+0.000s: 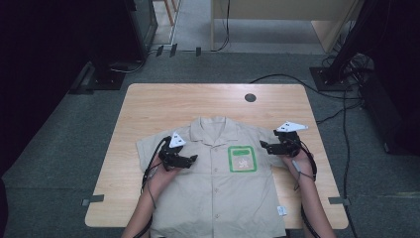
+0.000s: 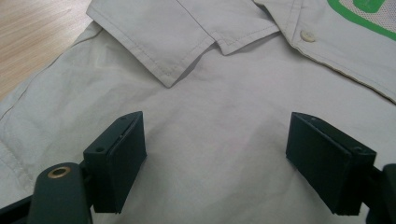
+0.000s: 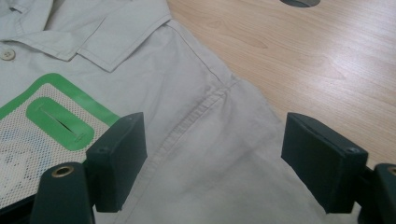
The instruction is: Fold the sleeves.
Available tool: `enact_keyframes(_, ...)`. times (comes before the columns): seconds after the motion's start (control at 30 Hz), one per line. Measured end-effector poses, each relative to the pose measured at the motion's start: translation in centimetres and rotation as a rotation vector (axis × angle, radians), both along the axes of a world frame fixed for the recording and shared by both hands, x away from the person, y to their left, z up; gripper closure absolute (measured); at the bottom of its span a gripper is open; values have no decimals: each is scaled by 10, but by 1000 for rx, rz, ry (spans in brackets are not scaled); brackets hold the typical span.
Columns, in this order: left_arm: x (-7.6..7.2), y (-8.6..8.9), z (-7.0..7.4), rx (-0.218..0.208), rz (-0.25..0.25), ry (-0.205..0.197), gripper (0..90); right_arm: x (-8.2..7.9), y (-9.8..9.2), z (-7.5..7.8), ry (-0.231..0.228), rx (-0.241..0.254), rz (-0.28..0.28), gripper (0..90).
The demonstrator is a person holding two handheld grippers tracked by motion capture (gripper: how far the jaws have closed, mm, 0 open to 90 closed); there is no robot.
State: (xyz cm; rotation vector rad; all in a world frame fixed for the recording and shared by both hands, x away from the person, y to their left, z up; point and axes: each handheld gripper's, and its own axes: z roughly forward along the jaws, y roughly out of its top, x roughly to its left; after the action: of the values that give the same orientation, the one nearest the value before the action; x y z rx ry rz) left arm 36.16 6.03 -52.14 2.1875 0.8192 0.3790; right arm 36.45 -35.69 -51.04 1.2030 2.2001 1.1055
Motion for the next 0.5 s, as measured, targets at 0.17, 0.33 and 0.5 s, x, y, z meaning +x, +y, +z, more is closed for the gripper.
enact_keyframes(0.17, 0, 0, 0, 0, 0, 0, 202, 1, -4, 0, -3, 4, -6, 220)
enact_keyframes(0.33, 0, 0, 0, 0, 0, 0, 202, 1, -6, 0, -3, 4, -11, 225)
enact_keyframes(0.5, 0, 0, 0, 0, 0, 0, 201, 1, -9, -1, -3, -6, -15, 225)
